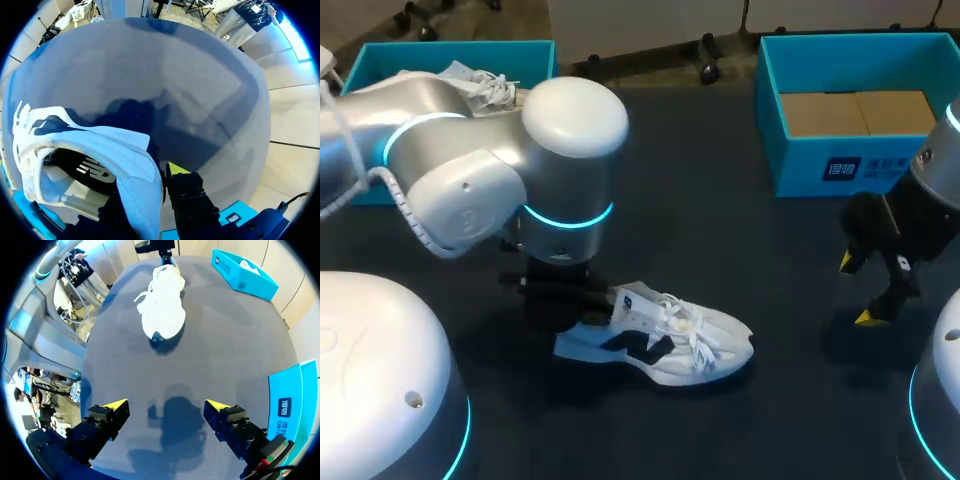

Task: Take the shoe out of the shoebox, open the shoe tongue, remove and reinsert the insole, then place the shoe into the shoebox

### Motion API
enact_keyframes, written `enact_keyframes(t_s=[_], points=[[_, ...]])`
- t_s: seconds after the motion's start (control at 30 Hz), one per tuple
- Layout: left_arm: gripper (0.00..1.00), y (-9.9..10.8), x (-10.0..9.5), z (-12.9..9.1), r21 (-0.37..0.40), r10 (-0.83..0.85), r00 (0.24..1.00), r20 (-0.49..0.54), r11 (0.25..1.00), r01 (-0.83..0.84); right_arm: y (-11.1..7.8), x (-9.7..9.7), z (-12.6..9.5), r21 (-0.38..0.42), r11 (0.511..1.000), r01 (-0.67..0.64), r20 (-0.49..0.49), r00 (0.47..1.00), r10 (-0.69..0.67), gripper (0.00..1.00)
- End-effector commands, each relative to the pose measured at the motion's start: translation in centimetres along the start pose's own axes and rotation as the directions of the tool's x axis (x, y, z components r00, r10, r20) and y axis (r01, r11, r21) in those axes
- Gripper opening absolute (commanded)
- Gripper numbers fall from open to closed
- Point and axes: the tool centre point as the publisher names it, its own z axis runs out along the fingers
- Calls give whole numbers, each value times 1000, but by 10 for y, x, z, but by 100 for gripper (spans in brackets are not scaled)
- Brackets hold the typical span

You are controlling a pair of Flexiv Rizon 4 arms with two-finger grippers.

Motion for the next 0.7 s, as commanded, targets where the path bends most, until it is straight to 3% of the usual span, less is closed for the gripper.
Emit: enact_keyframes(t_s=[0.03,0.7], points=[[0,-1,-11,2,1,10,1000,-22,1000,-10,-1,1,1,0,1000,1,1,1000,-1,100],[0,1,-32,20,-8,20,1000,-14,1000,-21,-1,1,1,0,1000,1,1,1000,-1,100]])
